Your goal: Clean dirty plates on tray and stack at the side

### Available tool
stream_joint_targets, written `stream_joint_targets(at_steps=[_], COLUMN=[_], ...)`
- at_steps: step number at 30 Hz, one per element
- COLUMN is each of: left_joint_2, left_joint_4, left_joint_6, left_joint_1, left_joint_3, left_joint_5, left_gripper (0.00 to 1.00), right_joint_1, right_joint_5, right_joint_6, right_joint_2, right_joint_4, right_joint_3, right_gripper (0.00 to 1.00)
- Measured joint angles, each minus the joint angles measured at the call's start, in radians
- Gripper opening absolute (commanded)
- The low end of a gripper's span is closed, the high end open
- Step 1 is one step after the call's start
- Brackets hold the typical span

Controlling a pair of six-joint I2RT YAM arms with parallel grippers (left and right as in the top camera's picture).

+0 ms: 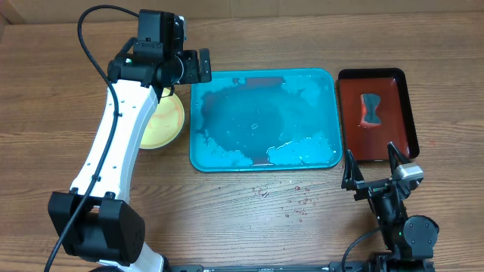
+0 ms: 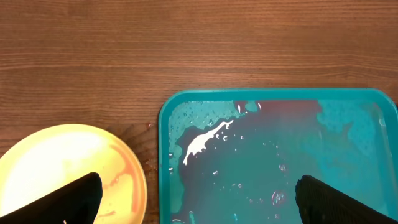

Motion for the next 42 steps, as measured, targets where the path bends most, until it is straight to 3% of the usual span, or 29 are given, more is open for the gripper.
stream_joint_targets(at_steps=[5, 42], left_joint_2=[0.0, -0.015], left_joint_4=[0.0, -0.045], left_joint_6=[0.0, 0.006], left_joint_1=[0.0, 0.0], left_joint_3=[0.0, -0.001], left_joint_5=[0.0, -0.036], left_gripper=[1.0, 1.0], right_joint_1=[0.001, 0.001], right_joint_5=[0.019, 0.029], right_joint_6=[0.004, 0.011], right_joint_2=[-0.051, -0.051], right_joint_4=[-0.135, -0.134], right_joint_3=[0.0, 0.0], right_gripper=[1.0, 1.0])
